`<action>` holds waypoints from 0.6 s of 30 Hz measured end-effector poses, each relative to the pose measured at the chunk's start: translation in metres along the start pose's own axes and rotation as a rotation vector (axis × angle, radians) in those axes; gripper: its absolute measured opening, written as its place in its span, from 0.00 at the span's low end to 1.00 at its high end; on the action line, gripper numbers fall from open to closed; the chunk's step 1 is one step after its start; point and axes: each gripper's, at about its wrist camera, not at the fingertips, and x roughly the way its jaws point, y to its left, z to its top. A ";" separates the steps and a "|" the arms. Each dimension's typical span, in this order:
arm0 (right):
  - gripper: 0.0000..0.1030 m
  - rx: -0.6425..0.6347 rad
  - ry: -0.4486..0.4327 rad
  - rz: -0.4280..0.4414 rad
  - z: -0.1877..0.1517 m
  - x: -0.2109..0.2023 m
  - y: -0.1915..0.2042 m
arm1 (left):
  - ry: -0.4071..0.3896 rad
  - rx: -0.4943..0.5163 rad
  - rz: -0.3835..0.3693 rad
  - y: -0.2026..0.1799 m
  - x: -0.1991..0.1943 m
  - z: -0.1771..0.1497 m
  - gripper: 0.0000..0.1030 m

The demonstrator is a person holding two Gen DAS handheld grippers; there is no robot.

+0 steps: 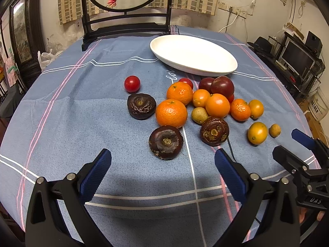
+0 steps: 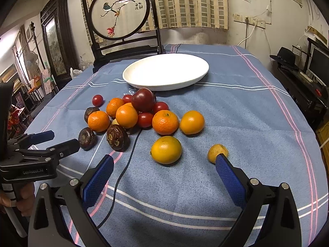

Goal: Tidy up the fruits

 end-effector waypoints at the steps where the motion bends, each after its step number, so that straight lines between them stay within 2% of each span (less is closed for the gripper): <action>1: 0.96 0.001 0.000 -0.001 0.000 0.000 0.000 | 0.001 0.000 0.000 0.000 0.000 0.000 0.95; 18: 0.96 -0.001 0.003 -0.001 0.000 0.001 0.000 | 0.000 -0.002 -0.001 0.002 0.001 -0.001 0.95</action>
